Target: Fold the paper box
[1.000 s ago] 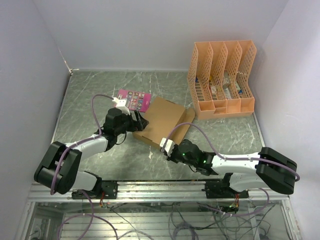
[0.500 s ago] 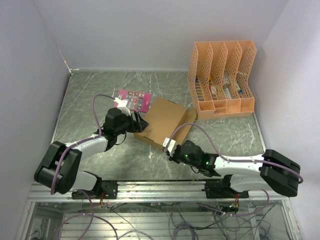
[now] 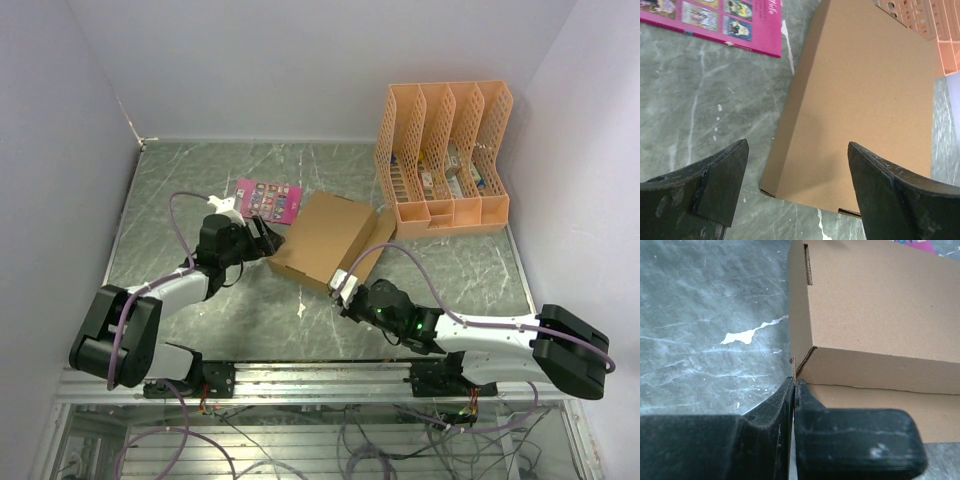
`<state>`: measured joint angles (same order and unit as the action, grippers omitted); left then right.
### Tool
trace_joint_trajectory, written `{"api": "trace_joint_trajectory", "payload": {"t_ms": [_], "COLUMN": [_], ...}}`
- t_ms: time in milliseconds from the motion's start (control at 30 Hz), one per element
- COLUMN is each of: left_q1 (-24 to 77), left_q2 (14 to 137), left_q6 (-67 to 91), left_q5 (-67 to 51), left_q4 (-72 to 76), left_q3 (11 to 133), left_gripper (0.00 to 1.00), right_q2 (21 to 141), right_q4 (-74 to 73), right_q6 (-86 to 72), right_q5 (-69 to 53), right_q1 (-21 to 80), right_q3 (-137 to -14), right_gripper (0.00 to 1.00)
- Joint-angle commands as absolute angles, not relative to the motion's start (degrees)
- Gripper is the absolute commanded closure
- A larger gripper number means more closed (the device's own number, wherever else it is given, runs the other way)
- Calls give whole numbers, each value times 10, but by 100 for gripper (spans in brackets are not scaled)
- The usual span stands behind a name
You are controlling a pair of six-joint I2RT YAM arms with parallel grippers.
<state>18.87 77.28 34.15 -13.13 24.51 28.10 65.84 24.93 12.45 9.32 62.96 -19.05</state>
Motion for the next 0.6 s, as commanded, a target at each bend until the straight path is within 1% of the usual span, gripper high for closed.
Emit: {"api": "trace_joint_trajectory", "payload": {"t_ms": [0,133,233,367,567], "left_q1": [164,148,136,128,124], "left_q2": [770,787,813,838,849], "left_q6": [368,383,398,403,399], "left_q5": [-142,-161,-177,-196,-209], "left_q4": [281,303,324,339,344], "left_q3": [269,270,271,276,278], "left_gripper": [9,9,13,21,23], "right_q2": [636,634,636,641,645], "right_q4": [248,239,234,221,203], "right_q6": [105,92,79,48,6], "right_q5": [107,103,100,113,123], "right_q1": [628,628,628,628,628], "right_q3": [-200,-205,-208,-218,-234], "right_gripper": [100,100,100,100,100]}}
